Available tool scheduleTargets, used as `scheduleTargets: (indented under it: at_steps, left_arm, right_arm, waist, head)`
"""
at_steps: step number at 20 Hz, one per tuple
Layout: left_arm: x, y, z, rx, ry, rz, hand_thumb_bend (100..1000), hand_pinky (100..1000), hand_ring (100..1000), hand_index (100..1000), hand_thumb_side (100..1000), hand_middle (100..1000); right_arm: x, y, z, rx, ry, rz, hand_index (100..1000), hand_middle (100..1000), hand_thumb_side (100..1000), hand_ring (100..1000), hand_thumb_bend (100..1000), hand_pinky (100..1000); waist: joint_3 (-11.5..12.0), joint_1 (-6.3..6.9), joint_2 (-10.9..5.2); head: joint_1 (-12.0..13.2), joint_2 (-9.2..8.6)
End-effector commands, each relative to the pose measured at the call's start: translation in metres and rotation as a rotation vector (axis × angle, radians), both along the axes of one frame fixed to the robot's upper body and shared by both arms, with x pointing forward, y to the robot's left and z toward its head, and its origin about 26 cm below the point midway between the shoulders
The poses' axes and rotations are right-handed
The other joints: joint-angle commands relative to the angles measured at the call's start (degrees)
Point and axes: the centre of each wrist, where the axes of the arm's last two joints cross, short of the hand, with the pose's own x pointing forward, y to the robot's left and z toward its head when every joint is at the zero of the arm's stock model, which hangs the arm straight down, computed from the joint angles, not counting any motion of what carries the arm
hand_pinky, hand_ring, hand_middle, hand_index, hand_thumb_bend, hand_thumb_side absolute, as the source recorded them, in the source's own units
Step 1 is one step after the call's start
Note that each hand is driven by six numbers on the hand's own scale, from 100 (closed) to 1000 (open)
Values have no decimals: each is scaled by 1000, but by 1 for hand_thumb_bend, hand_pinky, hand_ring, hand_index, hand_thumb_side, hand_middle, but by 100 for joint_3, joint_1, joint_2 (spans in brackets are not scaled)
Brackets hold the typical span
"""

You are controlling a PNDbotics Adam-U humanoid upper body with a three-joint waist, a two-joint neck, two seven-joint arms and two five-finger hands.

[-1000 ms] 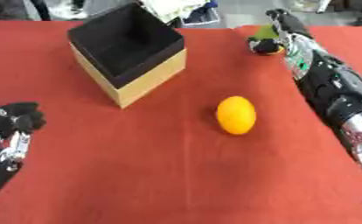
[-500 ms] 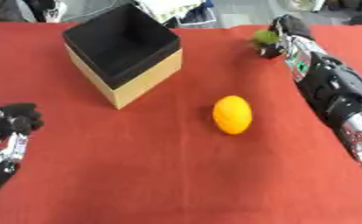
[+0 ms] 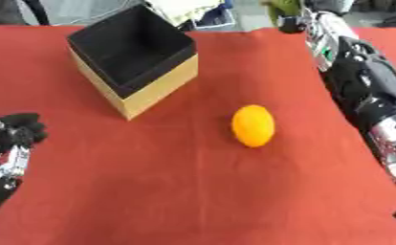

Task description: Pick up objects on the table and place them in the box.

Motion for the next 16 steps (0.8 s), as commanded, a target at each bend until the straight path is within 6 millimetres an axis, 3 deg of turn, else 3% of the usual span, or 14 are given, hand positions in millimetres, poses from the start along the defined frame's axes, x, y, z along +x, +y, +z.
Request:
scheduleTargets:
  at_steps: [1, 7, 16]
  left_arm:
    - [0, 0, 4, 2, -12, -7, 100, 656, 616, 764, 663, 596]
    - [0, -2, 3, 3, -11, -20, 100, 656, 616, 764, 664, 596]
    - [1, -7, 8, 4, -24, -44, 100, 657, 615, 764, 662, 595]
  right_arm:
    - [-5, 30, 40, -49, -90, 135, 382, 362, 100, 659, 112, 668]
    - [-10, 87, 49, -125, -55, 381, 405, 382, 100, 673, 104, 684]
    - [-6, 119, 31, -172, 55, 514, 438, 413, 100, 688, 100, 693]
  waist:
    - [27, 5, -138]
    - [160, 4, -139]
    - [515, -41, -87]
  head:
    - [-39, 10]
    - [-121, 27]
    - [-288, -11]
